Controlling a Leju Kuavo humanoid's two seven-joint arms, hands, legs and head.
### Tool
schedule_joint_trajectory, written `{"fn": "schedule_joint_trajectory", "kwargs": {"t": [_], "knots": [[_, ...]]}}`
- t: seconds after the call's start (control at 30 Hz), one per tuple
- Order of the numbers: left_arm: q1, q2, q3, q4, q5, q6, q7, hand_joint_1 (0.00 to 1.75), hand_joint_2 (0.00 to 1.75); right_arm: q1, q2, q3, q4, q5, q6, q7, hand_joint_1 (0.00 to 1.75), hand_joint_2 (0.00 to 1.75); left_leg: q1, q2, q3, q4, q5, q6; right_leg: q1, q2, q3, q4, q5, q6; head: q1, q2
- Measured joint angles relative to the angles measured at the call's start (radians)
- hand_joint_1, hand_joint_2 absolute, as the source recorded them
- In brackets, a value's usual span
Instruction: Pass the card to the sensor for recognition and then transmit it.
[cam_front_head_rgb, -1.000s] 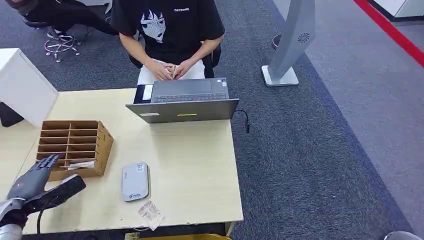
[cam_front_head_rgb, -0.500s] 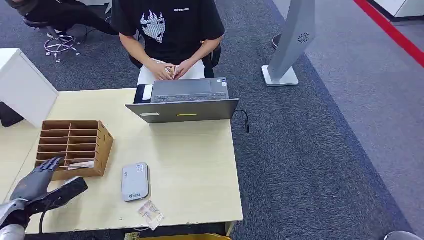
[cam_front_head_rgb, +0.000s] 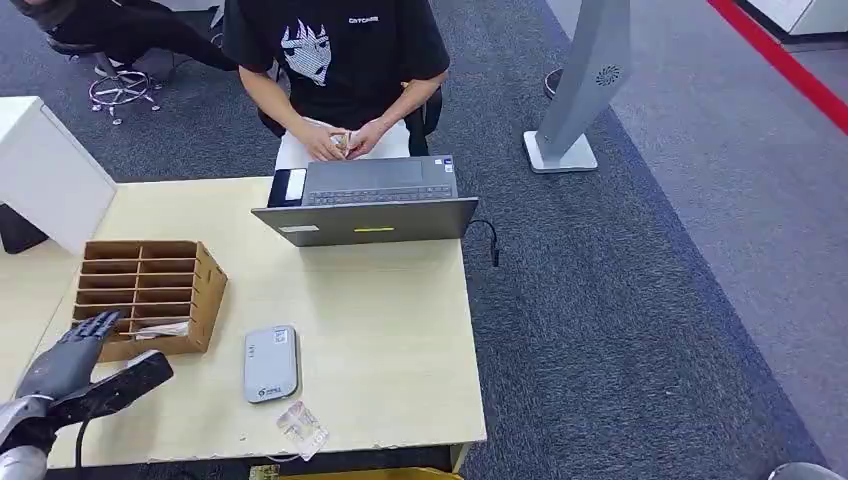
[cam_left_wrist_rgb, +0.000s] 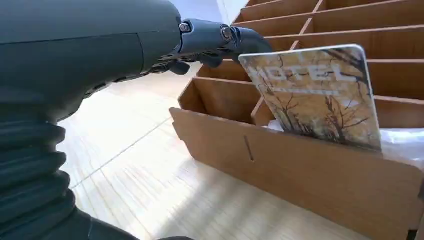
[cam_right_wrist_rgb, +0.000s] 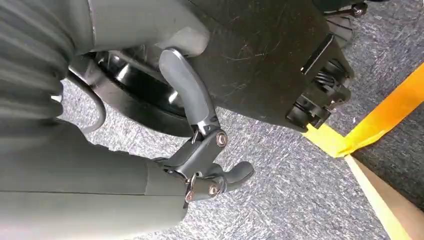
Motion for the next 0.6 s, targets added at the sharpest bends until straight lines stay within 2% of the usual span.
{"fn": "schedule_joint_trajectory", "kwargs": {"t": [0.23,0.3,0.33,0.6], "knots": [[-0.014,0.001,-0.001,0.000,-0.013,0.019,-0.014,0.00,1.75,0.000,0.001,0.000,0.000,-0.001,0.000,0.000,0.00,1.75,0.000,0.000,0.000,0.000,0.000,0.000,0.000,0.000,0.000,0.000,0.000,0.000,0.000,0.000],[-0.032,0.000,-0.002,0.000,-0.018,0.027,-0.021,0.00,1.75,0.000,0.001,0.000,0.000,0.000,0.000,-0.001,0.00,1.75,0.000,0.000,0.000,0.000,0.000,0.000,0.000,0.000,0.000,0.000,0.000,0.000,0.000,0.000],[-0.078,-0.007,-0.011,-0.001,-0.028,0.026,-0.030,0.00,1.75,0.000,0.002,0.000,0.000,0.002,0.001,0.000,0.00,1.75,0.000,0.000,0.000,0.000,0.000,0.000,0.000,0.000,0.000,0.000,0.000,0.000,0.000,0.000],[-0.112,-0.013,-0.030,-0.002,-0.032,0.027,-0.030,0.00,1.75,0.000,0.002,0.000,0.000,0.002,0.003,0.000,0.00,1.75,0.000,0.000,0.000,0.000,0.000,0.000,0.000,0.000,0.000,0.000,0.000,0.000,0.000,0.000]]}}
